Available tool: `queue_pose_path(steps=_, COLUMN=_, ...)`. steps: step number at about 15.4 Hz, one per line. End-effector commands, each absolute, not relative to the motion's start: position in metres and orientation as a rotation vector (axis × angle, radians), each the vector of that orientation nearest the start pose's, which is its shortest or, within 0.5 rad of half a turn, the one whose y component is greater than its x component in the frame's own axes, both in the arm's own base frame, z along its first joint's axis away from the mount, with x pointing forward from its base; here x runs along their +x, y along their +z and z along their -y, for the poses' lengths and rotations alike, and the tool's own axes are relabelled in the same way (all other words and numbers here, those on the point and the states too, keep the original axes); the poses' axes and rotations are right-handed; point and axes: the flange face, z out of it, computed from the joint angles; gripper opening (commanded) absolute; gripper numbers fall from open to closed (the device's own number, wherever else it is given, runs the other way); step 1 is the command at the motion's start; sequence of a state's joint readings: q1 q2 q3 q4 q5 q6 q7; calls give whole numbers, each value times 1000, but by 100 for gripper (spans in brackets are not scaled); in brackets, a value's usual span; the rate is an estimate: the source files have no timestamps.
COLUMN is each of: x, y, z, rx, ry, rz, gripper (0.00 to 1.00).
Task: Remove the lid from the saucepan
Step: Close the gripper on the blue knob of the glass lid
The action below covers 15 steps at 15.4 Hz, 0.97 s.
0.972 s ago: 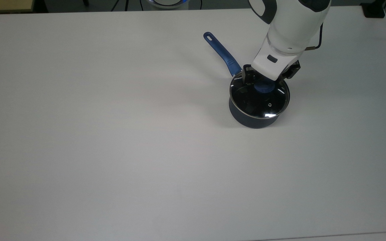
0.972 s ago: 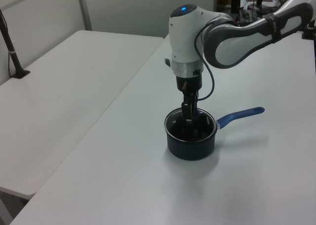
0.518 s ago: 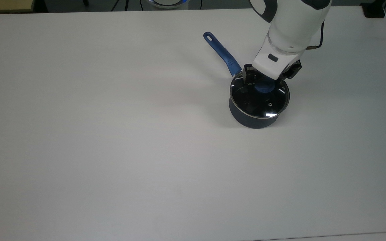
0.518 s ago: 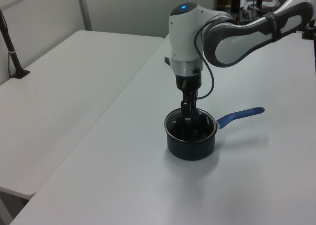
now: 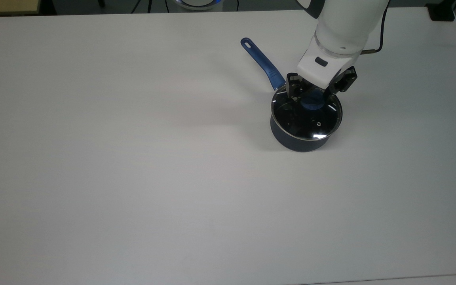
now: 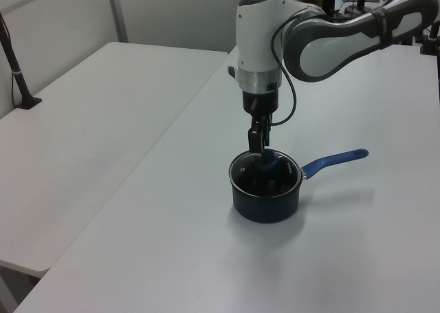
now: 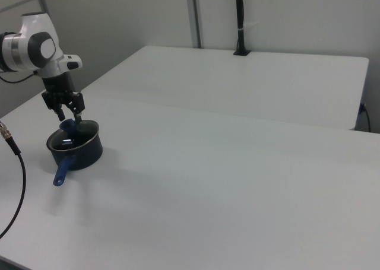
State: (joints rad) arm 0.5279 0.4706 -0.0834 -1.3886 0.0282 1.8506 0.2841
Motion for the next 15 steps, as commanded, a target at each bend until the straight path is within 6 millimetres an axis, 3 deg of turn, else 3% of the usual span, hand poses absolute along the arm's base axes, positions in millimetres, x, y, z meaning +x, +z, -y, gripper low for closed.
queue_pose_path(steps=1, x=615, y=441, z=-315, rx=-3167, ry=-2, rz=254, gripper=70)
queue_pose_path(steps=9, x=615, y=429, z=-319, rx=-3172, ry=20, rz=263, gripper=74)
queue_pose_path(steps=15, x=616, y=423, z=-319, rx=-3175, ry=29, rz=261, gripper=59)
